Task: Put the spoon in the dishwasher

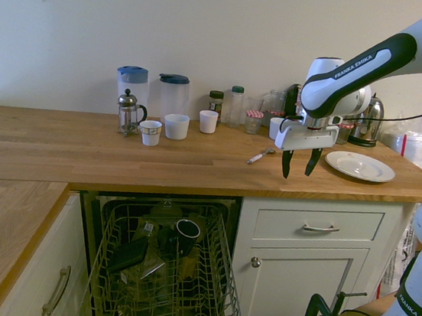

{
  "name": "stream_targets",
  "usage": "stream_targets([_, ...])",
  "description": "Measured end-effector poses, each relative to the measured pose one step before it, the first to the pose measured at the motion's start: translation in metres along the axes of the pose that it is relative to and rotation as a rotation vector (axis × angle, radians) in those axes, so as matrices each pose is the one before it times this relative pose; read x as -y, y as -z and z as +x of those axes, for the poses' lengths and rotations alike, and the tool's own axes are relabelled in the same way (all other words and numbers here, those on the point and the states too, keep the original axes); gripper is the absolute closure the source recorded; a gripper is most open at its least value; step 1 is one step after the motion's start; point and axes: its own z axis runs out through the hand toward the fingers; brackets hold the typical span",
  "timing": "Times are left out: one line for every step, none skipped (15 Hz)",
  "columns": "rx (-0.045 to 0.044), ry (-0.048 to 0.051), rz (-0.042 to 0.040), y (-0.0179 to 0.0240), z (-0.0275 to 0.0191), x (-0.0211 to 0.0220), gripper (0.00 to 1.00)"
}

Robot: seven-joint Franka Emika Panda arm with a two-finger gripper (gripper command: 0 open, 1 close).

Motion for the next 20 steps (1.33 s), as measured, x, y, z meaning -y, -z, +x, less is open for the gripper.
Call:
stream_targets([0.00423, -0.00179, -0.00209, -0.00076, -0.00018, -0.00023, 0.00])
stream_targets([0.00983, -0.01207, -0.00138, 0.00006, -0.00077, 0.00016, 0.00])
stream_targets([0.00681, -0.02813, 0.00425, 0.00317, -0.00077, 0.00307, 0.00])
stream_targets([0.00599, -0.04489, 0.01025, 0.00628, -0.00023, 0.00618, 0.00])
stream_targets([0.00610, -0.05826, 0.01034, 0.00690, 0.00026, 0.00817, 0.00])
stream_targets([0.00030, -0.06585, 0.00941, 0.00536, 0.00213, 0.00982, 0.00])
stream_targets([-0.00117, -0.06804, 0.00690, 0.00162, 0.00441, 0.00991, 0.00])
stream_targets([-0.00002, -0.06831, 0.00265, -0.00142, 0.00501, 0.01000, 0.00])
stream_targets([-0.00410, -0.06992, 0.00103, -0.00299, 0.00596, 0.01195, 0.00])
stream_targets([-0.00488, -0.06830, 0.00260, -0.00221, 0.00575, 0.01316, 0.00])
stream_targets([-0.00390, -0.06622, 0.00313, -0.00165, 0.00536, 0.01334, 0.00])
stream_targets([-0.00394, -0.06549, 0.00268, -0.00218, 0.00646, 0.01293, 0.00])
stream_targets([-0.00840, -0.06952, 0.00484, -0.00177, 0.00843, 0.01337, 0.00])
stream_targets([-0.00792, -0.06871, 0.00338, -0.00284, 0.00863, 0.01222, 0.00])
stream_targets([-0.00269, -0.06951, 0.00302, -0.00252, 0.00748, 0.01267, 0.00])
stream_targets([0.00038, -0.07011, 0.00808, -0.00038, 0.00539, 0.01308, 0.00])
stream_targets([-0.00137, -0.06706, 0.00323, -0.00140, 0.00306, 0.01130, 0.00])
stream_targets([-0.00356, -0.04992, -0.00337, -0.00157, 0.00064, 0.01020, 0.00])
stream_targets([-0.00819, -0.03116, -0.01067, -0.00245, -0.00127, 0.00950, 0.00])
stream_targets([-0.01336, -0.02266, -0.01180, -0.00323, -0.00225, 0.00970, 0.00])
